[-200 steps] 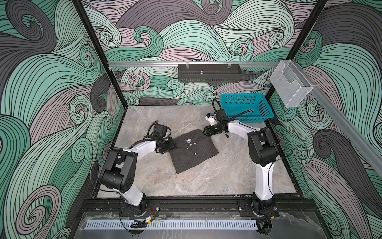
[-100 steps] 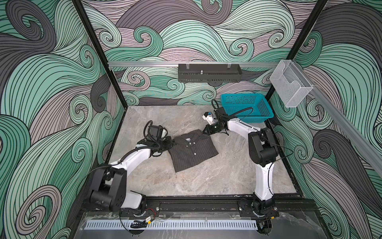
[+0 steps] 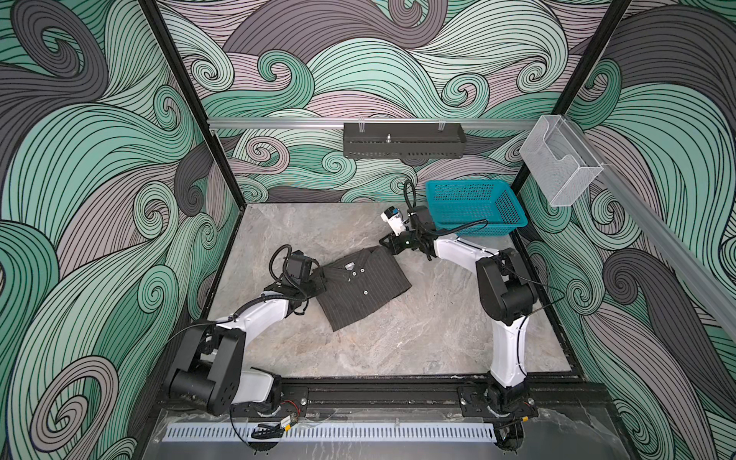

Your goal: Fold and stack the long sleeve shirts

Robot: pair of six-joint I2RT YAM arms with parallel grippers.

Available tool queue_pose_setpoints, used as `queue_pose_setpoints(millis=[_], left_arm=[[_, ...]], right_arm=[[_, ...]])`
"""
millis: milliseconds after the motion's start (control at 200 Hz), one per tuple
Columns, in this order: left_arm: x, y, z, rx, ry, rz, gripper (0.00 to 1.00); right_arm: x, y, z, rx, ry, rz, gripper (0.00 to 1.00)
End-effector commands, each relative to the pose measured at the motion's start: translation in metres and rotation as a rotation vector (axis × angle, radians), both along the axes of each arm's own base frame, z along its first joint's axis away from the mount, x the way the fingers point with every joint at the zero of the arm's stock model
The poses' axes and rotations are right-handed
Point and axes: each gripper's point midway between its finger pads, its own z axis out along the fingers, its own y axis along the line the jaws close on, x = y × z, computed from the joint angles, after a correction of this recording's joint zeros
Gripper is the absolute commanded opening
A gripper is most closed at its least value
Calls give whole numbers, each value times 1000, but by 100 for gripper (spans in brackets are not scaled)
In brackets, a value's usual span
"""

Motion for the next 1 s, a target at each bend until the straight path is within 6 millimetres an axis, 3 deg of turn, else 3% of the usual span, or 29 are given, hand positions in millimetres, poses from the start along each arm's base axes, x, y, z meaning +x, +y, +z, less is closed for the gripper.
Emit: queue_pose_setpoints(millis=[0,120,185,265,340,420,520,720,841,996], left_arm=[[27,13,7,39,-38,81,3],[30,24,-2,83,-6,117,4],[27,28,-7,111,28,129,15],[27,28,-5,114,49,118,40],[25,27,6,114,45,103,50],[20,22,27,85,41,87,53],[7,2,49,-24,70,34,52],[-36,-54,51,-4,170,1,51],[-43,-85,41,-32,175,68,56],[-33,-120,1,2,243,85,63]], right_arm=[[8,-5,-15,-36,-1,-55,0],[9,-20,-34,-107,37,-110,0],[9,-26,-31,-129,34,-130,27],[3,-30,-14,-135,40,-147,43],[-8,-33,7,-127,75,-168,50],[-30,-39,18,-156,151,-191,55],[-65,-48,12,-194,294,-231,57],[-113,-75,-5,-194,387,-345,58],[-129,-89,-8,-224,386,-365,58],[-140,-97,-9,-245,387,-360,58]])
